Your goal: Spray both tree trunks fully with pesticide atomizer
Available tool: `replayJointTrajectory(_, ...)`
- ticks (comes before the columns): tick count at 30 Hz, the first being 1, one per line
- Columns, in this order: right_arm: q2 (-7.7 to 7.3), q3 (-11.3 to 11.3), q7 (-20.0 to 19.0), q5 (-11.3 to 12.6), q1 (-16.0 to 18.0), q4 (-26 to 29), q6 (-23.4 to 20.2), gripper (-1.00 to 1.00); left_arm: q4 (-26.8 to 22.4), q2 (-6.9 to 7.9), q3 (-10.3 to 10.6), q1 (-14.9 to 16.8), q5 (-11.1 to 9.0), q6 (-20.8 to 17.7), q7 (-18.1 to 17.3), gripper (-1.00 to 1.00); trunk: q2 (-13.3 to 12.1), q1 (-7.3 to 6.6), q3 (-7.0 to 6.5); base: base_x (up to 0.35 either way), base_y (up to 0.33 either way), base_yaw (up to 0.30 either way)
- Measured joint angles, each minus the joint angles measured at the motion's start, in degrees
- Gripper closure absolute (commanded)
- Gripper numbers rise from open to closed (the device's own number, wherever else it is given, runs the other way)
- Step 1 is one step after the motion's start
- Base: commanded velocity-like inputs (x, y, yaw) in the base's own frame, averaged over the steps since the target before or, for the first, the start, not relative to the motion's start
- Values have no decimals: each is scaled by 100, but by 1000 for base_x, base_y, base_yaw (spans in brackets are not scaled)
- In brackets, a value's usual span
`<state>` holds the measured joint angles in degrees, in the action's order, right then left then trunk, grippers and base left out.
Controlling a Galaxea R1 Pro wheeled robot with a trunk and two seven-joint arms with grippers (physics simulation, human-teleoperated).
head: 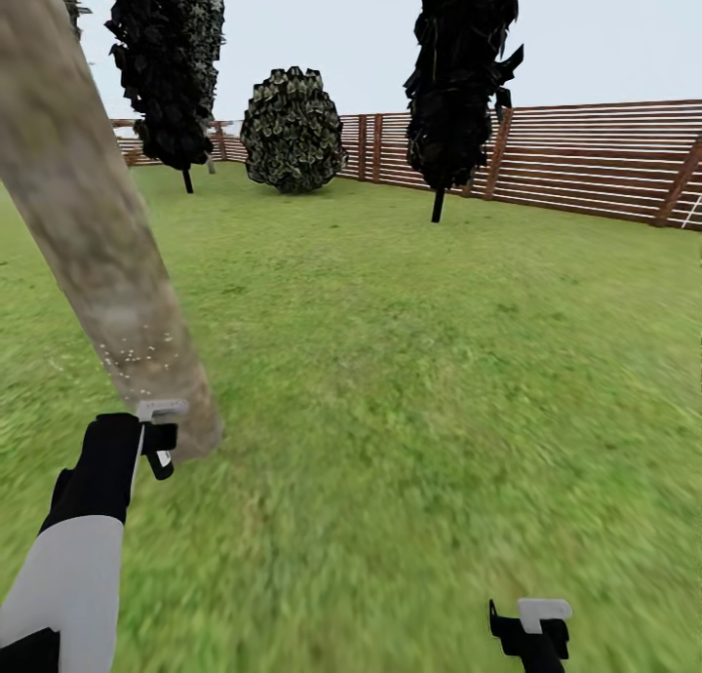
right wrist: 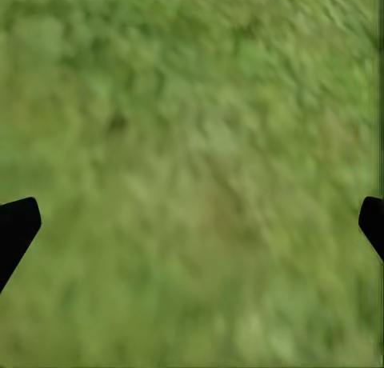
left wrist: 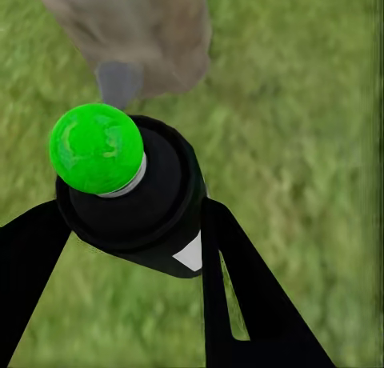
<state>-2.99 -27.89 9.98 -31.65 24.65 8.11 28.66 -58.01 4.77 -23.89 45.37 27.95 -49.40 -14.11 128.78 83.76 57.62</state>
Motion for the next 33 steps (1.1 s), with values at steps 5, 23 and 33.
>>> replayJointTrajectory(5,7,6,0,0,1,-1,-1,-100,-3,9,-1,-1,3,-2,-1,100,0,0,0,188,-234,193)
replayJointTrajectory(23,9,6,0,0,2,-1,-1,-100,182,4,-541,-405,33,660,42,100,0,-1,0,249,-182,149)
replayJointTrajectory(33,9,6,5,0,1,-2,-1,-100,924,93,-1056,-629,-5,1137,631,100,0,-1,0,232,-176,269)
